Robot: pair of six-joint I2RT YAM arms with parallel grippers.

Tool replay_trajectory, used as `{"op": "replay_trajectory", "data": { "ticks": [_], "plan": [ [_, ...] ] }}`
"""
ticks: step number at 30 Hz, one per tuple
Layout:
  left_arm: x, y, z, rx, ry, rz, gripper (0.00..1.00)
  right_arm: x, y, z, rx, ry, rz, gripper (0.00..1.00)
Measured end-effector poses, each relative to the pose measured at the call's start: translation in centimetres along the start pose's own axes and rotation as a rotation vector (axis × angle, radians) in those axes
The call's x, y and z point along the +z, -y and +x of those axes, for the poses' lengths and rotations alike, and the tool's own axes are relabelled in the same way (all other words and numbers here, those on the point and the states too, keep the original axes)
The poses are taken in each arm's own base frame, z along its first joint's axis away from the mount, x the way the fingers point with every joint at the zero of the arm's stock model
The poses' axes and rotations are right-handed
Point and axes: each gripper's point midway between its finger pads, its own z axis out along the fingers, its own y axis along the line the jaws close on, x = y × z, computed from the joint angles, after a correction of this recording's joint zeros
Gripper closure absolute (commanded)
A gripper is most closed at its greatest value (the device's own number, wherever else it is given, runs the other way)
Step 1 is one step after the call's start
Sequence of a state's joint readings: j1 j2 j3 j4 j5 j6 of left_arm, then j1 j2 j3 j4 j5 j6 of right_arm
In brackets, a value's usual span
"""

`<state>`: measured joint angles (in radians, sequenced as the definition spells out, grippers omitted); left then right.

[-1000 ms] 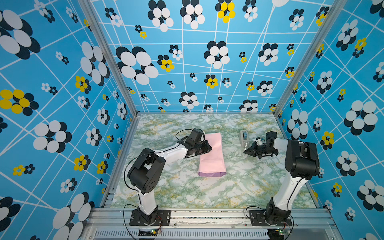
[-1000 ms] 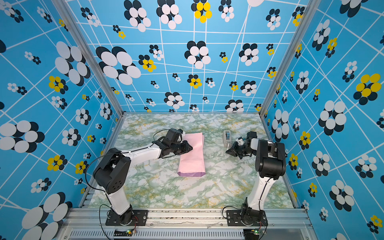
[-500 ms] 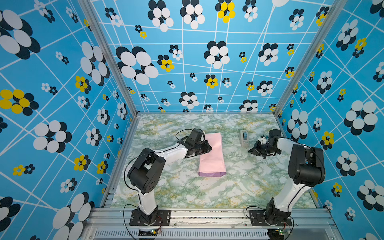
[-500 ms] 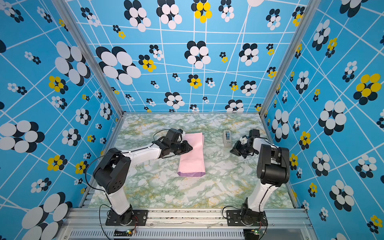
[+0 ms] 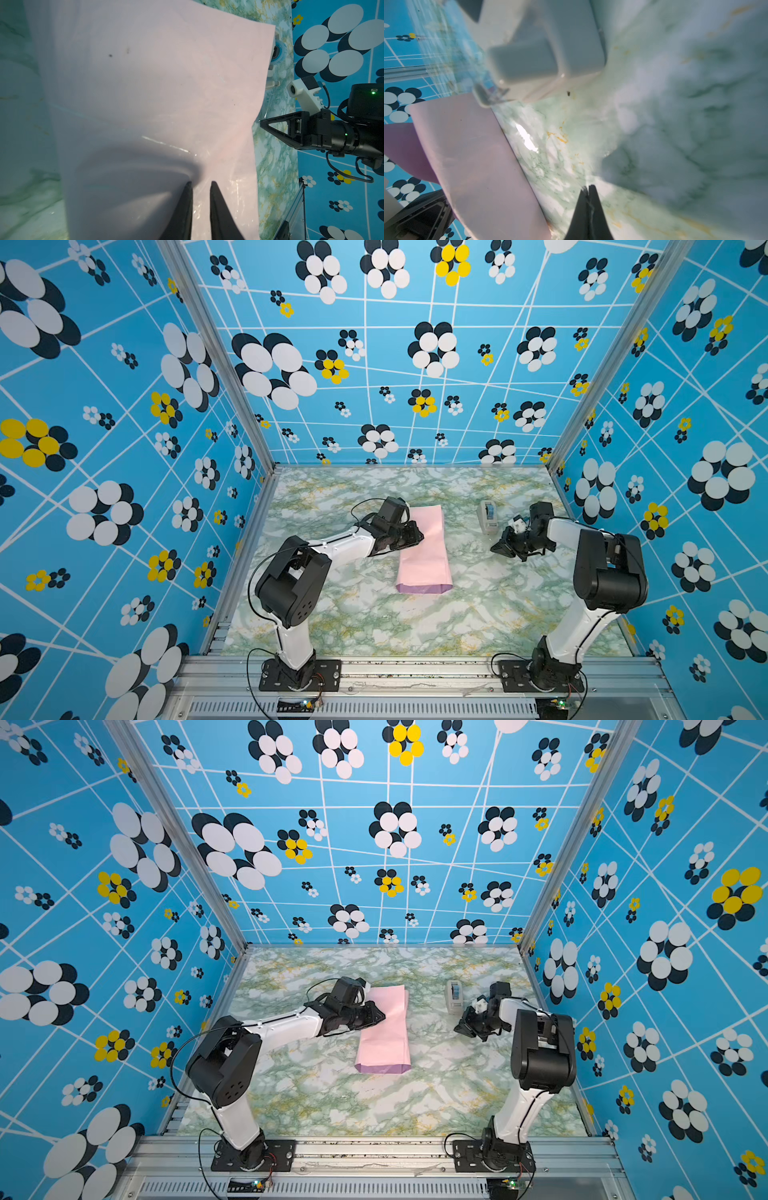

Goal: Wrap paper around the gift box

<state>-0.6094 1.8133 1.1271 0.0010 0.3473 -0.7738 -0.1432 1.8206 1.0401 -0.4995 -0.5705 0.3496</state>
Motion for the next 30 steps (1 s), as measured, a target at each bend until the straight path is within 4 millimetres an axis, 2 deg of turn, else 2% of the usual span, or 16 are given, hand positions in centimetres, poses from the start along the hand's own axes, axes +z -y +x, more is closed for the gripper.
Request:
{"op": "replay_trajectory", "data": {
  "ticks": [6, 11, 17, 19, 23, 25, 30],
  "plan": [
    [0.0, 0.0, 0.0, 0.0, 0.0, 0.0, 0.8, -1.2, 0.8, -0.1, -0.01, 0.038, 0.091, 1.0],
    [0.0, 0.0, 0.0, 0.0, 0.0, 0.0, 0.8, -0.9, 3.0, 2.5, 0.039, -0.037, 0.188, 1.0],
    [0.0, 0.0, 0.0, 0.0, -0.001, 0.0, 0.8, -1.3, 3.4, 4.5, 0.051, -0.069, 0.194, 1.0],
    [0.0, 0.0, 0.0, 0.001, 0.0, 0.0, 0.8, -1.6, 2.8, 4.8, 0.045, -0.067, 0.166, 0.86],
    [0.0, 0.0, 0.0, 0.001, 0.0, 0.0, 0.8, -2.4, 0.7, 3.8, 0.0, -0.027, 0.071, 0.67],
    [0.0, 0.0, 0.0, 0.001, 0.0, -0.001, 0.8, -3.0, -0.3, 2.4, -0.019, 0.01, 0.011, 0.6],
    [0.0, 0.0, 0.0, 0.001, 0.001, -0.002, 0.8, -4.8, -1.9, -1.9, -0.088, 0.124, -0.097, 0.56]
  ]
}}
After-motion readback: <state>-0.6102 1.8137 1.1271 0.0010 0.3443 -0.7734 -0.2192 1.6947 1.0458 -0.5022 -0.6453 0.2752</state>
